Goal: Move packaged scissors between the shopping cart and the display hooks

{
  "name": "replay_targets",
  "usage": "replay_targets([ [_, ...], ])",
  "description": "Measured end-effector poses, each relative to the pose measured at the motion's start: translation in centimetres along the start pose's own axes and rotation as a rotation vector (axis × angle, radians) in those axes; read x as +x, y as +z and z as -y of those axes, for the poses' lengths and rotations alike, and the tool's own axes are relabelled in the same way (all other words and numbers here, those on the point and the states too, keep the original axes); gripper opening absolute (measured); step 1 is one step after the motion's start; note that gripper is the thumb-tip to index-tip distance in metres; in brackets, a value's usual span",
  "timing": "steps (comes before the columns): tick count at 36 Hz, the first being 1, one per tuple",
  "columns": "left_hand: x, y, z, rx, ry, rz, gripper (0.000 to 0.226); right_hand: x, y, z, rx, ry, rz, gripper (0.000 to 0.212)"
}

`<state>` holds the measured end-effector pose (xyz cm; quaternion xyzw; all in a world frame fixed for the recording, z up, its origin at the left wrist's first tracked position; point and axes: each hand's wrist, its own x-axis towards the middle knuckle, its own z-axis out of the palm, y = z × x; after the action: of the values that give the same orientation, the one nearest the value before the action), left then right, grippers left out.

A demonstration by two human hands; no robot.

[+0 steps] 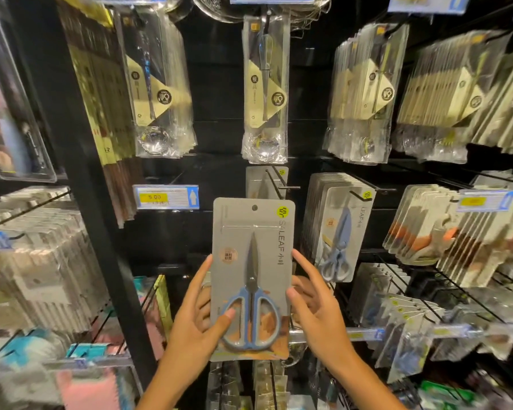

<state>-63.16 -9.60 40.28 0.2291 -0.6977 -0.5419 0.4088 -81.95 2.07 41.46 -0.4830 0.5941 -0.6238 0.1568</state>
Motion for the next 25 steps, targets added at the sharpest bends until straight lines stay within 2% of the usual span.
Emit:
replay_targets([
  [10, 1.9, 1.7, 0.3, 0.081, -0.047, 0.134, 0.092, 0.4, -2.5, -1.6, -0.035, 0.034, -0.073, 0.057],
  [25, 4.9, 3.3, -0.5, 0.088, -0.05, 0.155, 0.092, 2.6, -3.9, -1.6, 0.005, 0.002, -0.109, 0.053],
])
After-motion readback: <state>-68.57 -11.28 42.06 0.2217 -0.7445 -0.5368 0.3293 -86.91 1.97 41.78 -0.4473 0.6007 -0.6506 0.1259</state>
